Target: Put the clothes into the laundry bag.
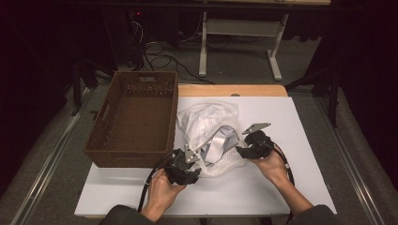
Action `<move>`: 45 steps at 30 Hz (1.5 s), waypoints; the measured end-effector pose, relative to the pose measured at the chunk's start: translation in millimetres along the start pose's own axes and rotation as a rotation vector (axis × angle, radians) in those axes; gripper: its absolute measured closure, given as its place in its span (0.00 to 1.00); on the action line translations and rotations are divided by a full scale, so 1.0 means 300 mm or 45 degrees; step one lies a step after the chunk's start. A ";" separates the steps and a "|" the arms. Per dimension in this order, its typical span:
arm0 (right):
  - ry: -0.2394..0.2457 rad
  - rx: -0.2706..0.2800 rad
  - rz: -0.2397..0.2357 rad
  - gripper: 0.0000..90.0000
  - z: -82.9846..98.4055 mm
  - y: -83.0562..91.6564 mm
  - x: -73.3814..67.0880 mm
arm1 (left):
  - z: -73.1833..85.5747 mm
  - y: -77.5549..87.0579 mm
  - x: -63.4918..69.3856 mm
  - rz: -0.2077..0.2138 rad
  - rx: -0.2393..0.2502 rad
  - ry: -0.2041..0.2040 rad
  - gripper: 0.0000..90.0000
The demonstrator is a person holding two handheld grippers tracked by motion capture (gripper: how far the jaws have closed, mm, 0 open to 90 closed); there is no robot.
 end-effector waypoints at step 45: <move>0.040 0.007 0.070 0.75 0.154 0.040 0.027 | -0.029 -0.109 -0.011 0.055 -0.024 0.061 0.74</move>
Point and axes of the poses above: each handheld gripper's, and its own axes: y roughly backward along the jaws, z roughly out of its underside, x roughly to its right, the point moved 10 cm from there along -y, roughly forward along the jaws, and after that the axes turned 7 degrees about z, right-handed, at the moved point
